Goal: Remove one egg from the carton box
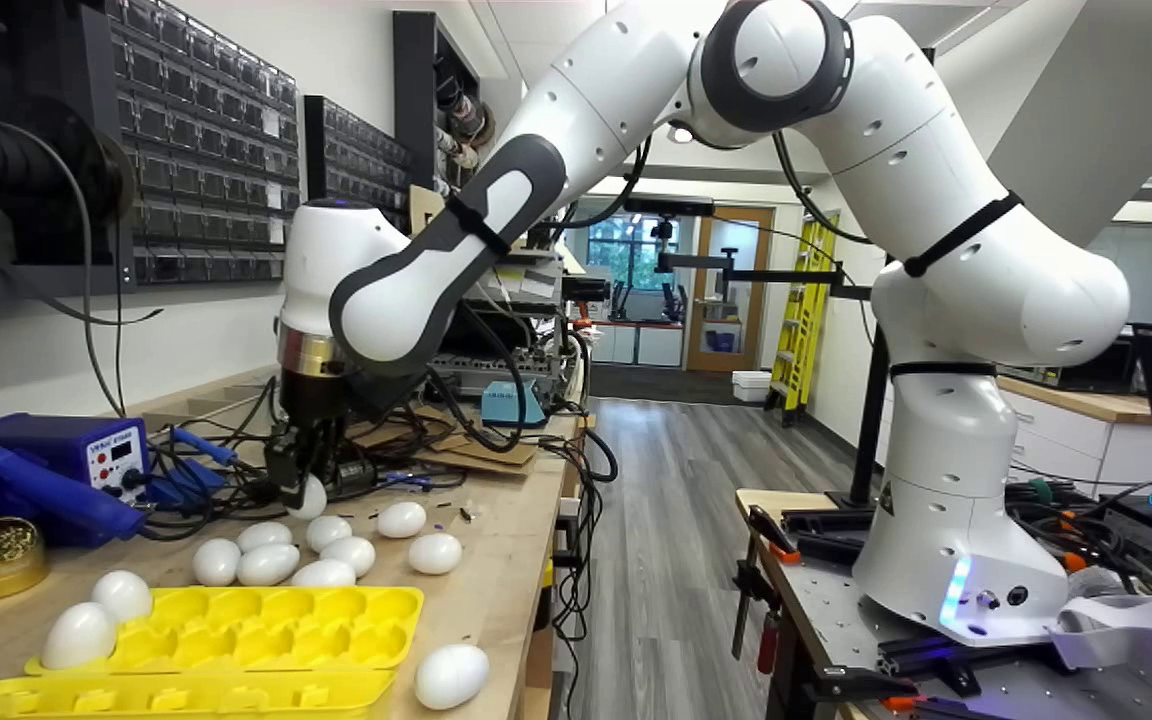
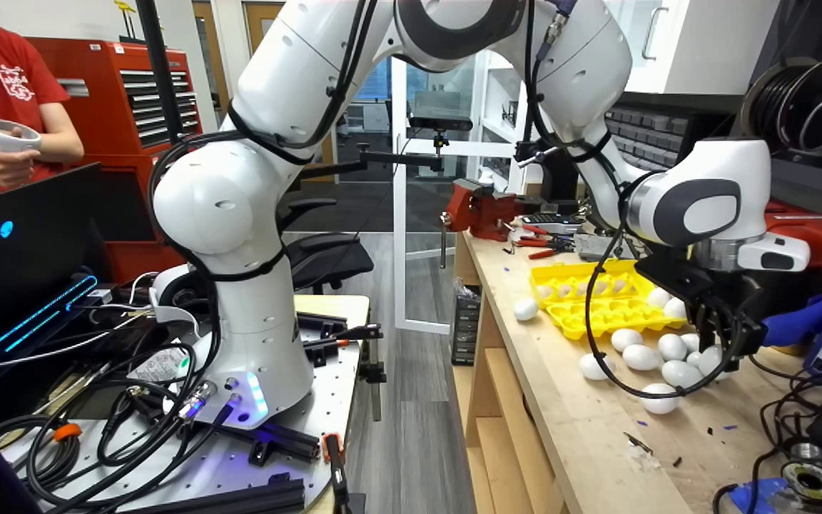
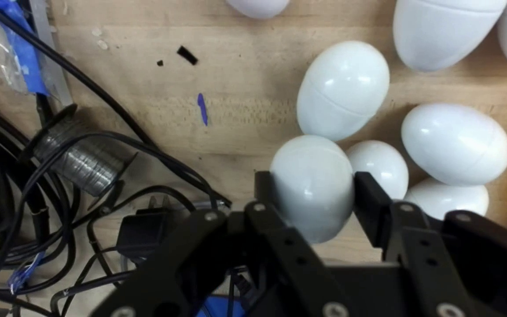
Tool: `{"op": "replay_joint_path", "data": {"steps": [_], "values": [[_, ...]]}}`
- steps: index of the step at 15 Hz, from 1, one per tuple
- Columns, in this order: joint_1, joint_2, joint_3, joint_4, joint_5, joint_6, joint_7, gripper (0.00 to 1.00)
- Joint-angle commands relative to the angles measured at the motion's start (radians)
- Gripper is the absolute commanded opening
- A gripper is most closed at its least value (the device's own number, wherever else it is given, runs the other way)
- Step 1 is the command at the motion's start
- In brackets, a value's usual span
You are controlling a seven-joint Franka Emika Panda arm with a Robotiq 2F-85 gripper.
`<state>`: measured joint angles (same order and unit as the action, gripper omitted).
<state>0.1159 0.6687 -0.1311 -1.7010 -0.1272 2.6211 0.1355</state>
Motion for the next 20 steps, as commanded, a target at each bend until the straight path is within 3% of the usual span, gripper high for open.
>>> {"op": "replay_joint_path", "data": {"steps": [1, 5, 6, 11, 19, 20], "values": [[0.007, 0.001, -0.01, -0.017, -0.02, 0.034, 0.036, 0.23], [0.007, 0.004, -0.009, -0.02, -0.018, 0.045, 0.037, 0.23], [0.008, 0.005, -0.011, -0.021, -0.019, 0.046, 0.039, 0.66], [0.009, 0.007, -0.009, -0.022, -0.016, 0.046, 0.039, 0.98], [0.011, -0.029, -0.003, -0.046, -0.005, 0.053, 0.044, 1.0], [-0.004, 0.016, 0.007, 0.001, -0.005, 0.037, 0.012, 1.0]]}}
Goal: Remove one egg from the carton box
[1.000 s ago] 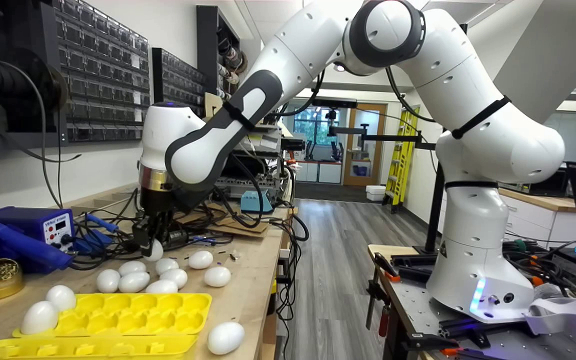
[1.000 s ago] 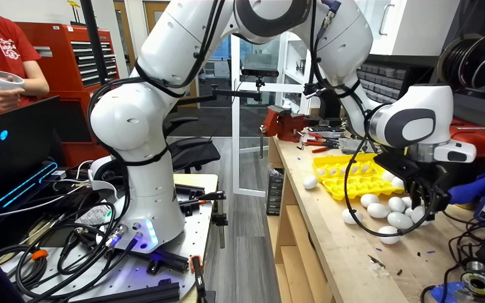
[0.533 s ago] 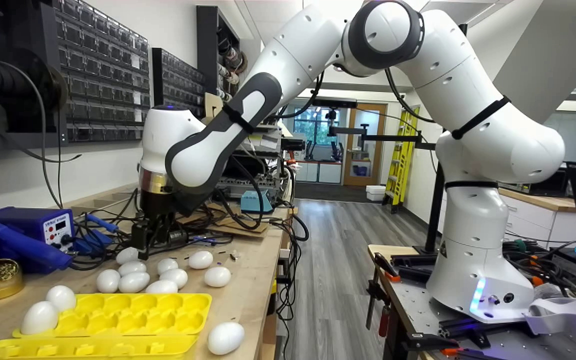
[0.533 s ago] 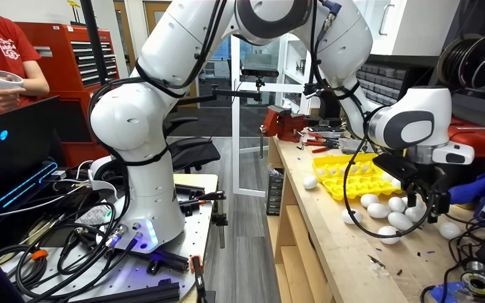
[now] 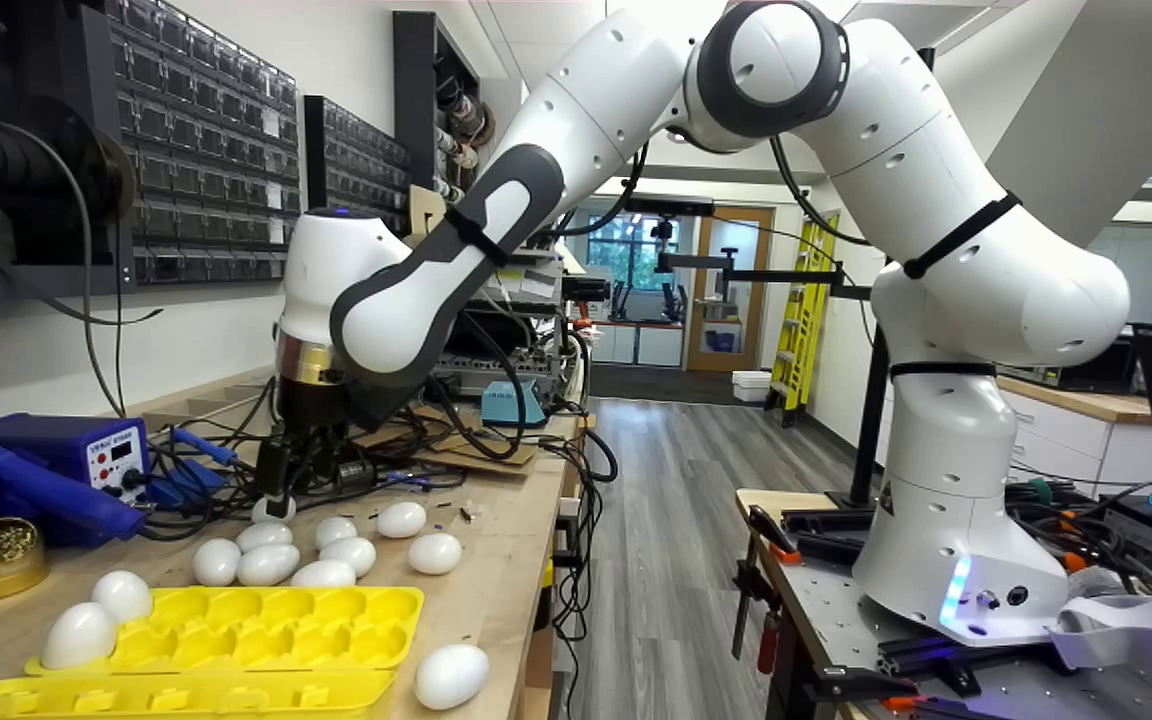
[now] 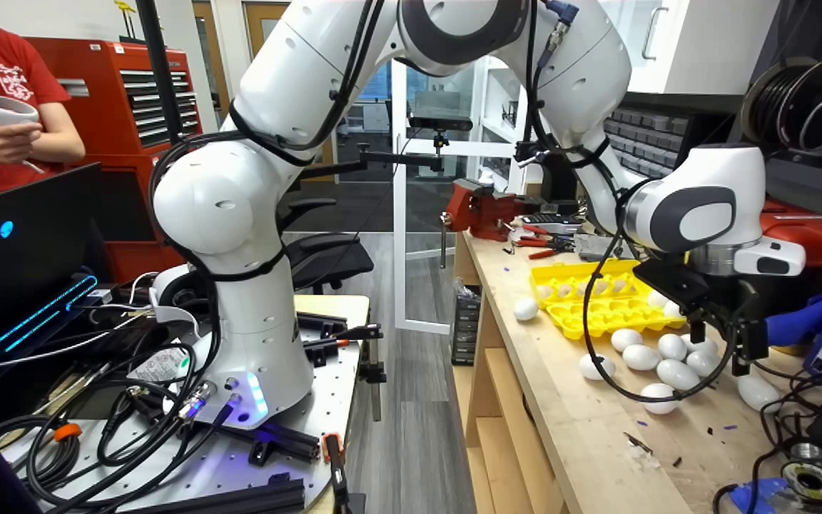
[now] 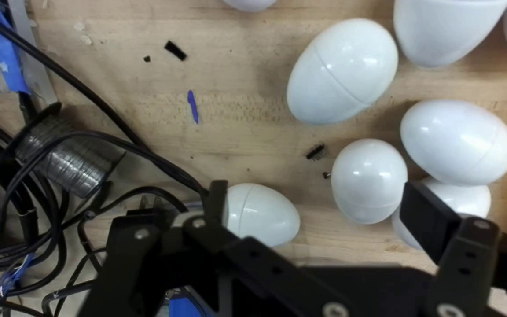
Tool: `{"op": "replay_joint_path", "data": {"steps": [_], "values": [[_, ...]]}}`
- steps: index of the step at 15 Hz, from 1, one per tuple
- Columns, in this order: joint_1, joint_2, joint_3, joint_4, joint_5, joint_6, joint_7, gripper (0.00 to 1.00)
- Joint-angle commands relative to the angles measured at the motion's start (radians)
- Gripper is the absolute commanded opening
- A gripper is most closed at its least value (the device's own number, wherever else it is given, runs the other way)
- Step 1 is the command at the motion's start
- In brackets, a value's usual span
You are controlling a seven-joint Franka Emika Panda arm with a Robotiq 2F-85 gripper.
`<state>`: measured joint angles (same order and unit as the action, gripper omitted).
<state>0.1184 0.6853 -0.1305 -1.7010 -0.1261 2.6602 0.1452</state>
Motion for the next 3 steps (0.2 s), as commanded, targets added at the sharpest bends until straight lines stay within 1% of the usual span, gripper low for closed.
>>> {"op": "replay_joint_path", "data": {"steps": [1, 3], "values": [[-0.006, 0.0, 0.007, 0.002, -0.006, -0.002, 0.003, 1.0], [-0.006, 0.003, 0.009, 0.002, -0.006, -0.002, 0.003, 1.0]]}}
